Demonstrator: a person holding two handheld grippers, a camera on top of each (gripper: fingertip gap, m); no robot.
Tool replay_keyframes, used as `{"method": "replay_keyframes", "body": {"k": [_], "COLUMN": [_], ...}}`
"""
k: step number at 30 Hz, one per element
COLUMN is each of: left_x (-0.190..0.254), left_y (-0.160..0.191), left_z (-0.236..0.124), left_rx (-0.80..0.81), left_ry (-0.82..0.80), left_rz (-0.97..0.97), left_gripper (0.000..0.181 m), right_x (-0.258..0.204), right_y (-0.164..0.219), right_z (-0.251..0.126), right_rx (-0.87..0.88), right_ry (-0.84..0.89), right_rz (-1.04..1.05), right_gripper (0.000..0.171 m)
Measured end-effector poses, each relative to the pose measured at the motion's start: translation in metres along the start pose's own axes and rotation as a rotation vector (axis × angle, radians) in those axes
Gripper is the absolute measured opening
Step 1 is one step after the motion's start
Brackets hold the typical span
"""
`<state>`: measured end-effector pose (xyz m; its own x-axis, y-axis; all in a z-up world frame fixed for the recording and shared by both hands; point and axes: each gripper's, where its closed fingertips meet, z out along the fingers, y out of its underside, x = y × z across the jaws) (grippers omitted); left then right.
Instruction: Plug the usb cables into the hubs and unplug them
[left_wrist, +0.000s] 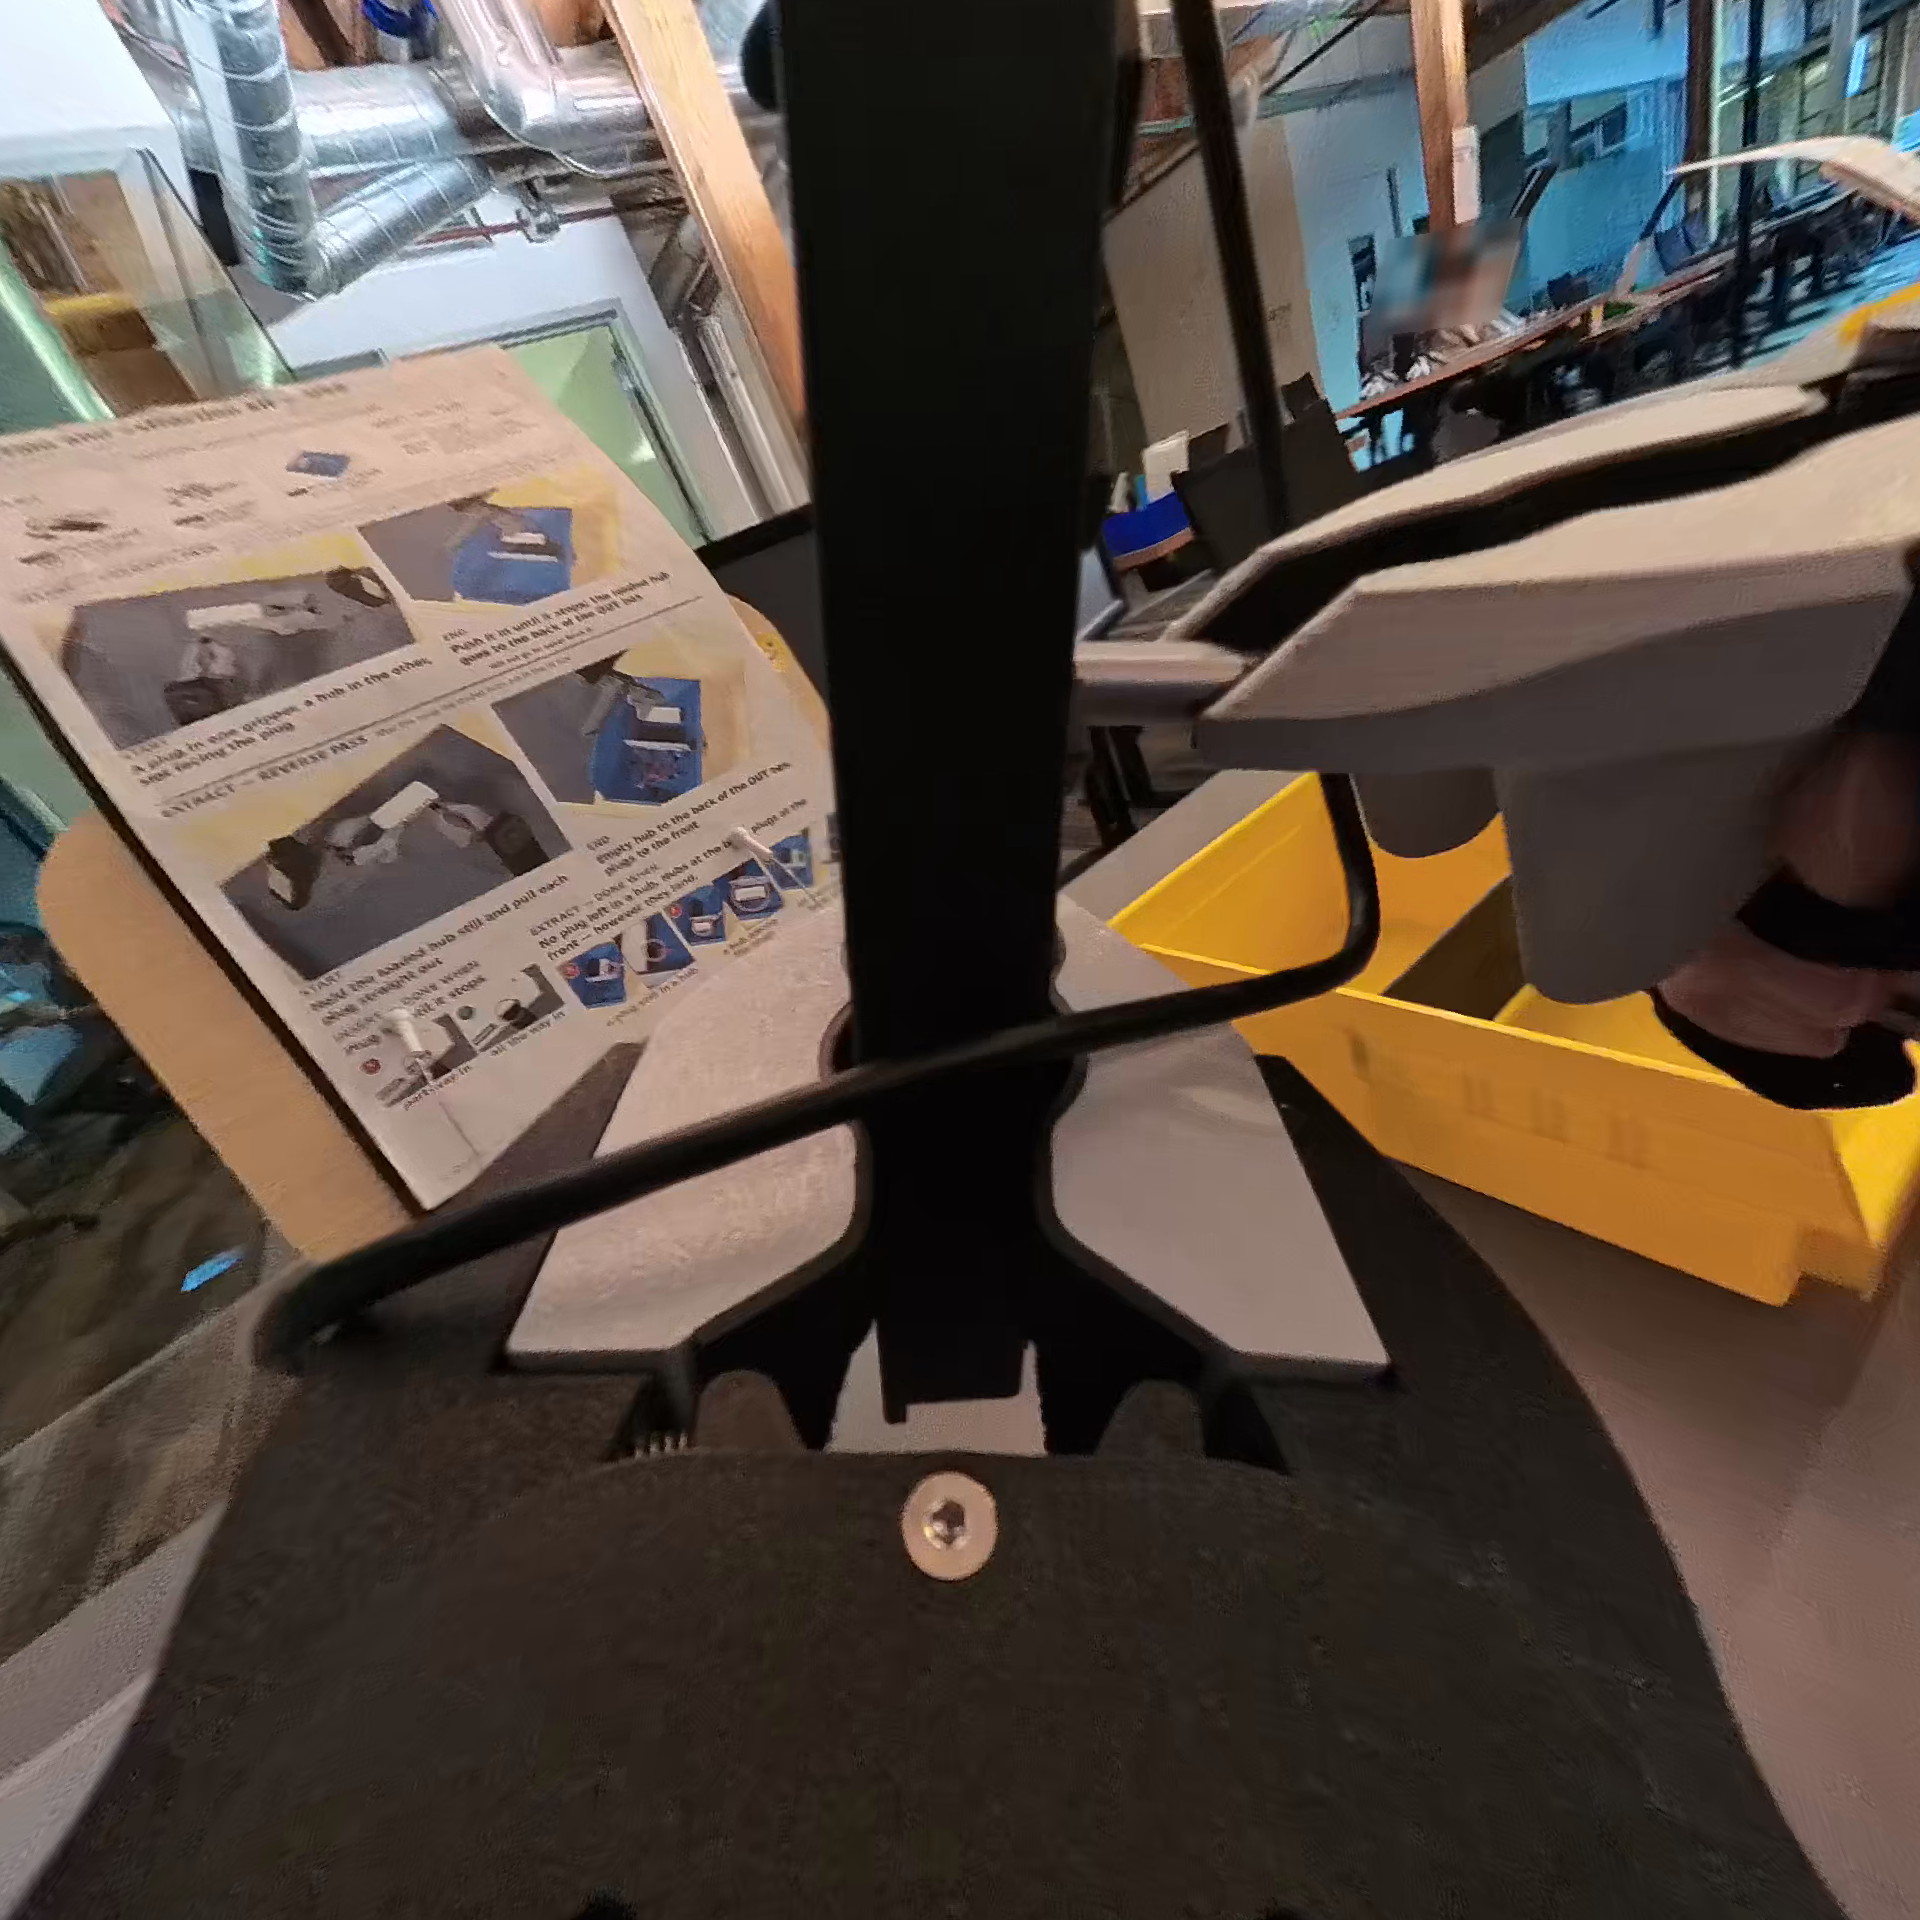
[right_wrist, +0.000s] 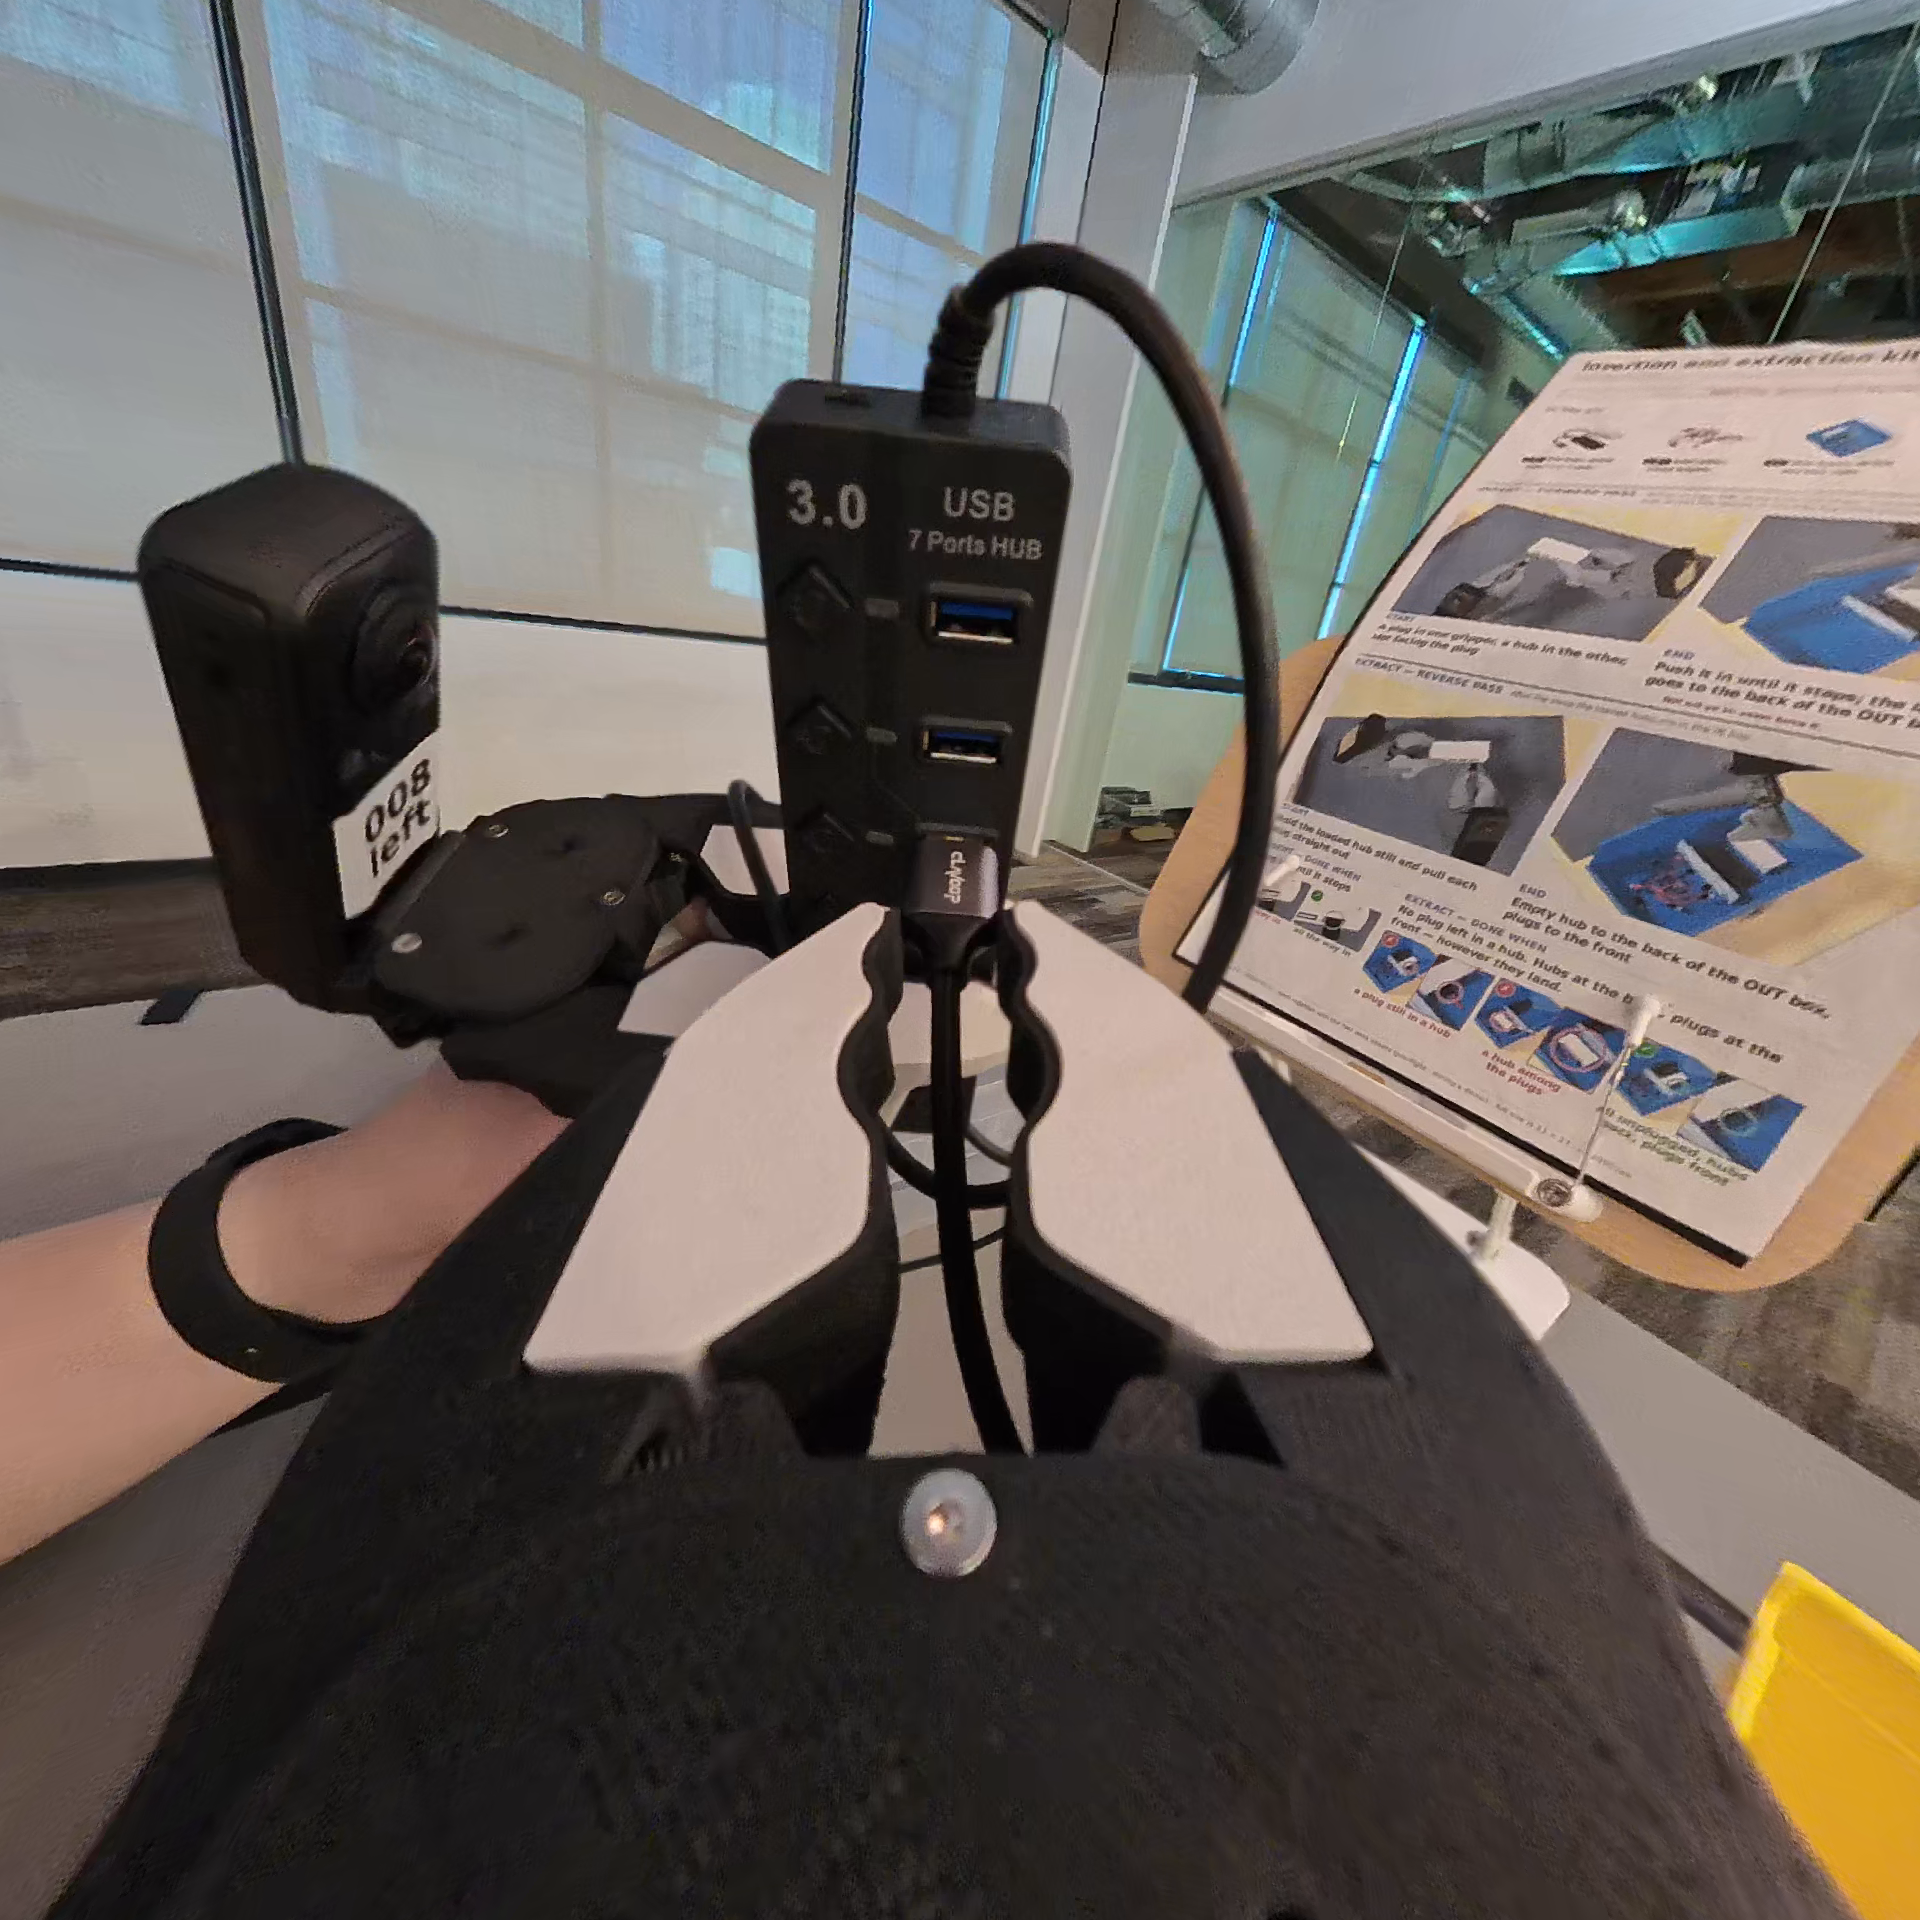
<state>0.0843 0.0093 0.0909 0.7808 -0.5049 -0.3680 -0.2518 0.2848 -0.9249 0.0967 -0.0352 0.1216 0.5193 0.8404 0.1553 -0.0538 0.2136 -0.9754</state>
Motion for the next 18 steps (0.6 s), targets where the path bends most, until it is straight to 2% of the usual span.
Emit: {"method": "replay_keyframes", "body": {"k": [3,10,18], "left_x": [0.002,0.003,0.005], "left_y": [-0.001,0.003,0.009], "left_z": [-0.001,-0.002,0.0], "left_rx": [0.004,-0.046,-0.085], "left_ry": [0.02,-0.009,-0.003], "left_rz": [-0.006,0.071,0.079], "left_gripper": [0.026,0.033,0.028], "right_x": [-0.002,0.0,0.003], "right_y": [-0.002,0.001,0.005], "right_z": [-0.001,-0.002,-0.001], "right_rx": [0.003,-0.005,-0.017], "right_ry": [-0.003,-0.016,-0.02], "right_rz": [-0.007,0.034,0.053], "right_gripper": [0.018,0.018,0.017]}}
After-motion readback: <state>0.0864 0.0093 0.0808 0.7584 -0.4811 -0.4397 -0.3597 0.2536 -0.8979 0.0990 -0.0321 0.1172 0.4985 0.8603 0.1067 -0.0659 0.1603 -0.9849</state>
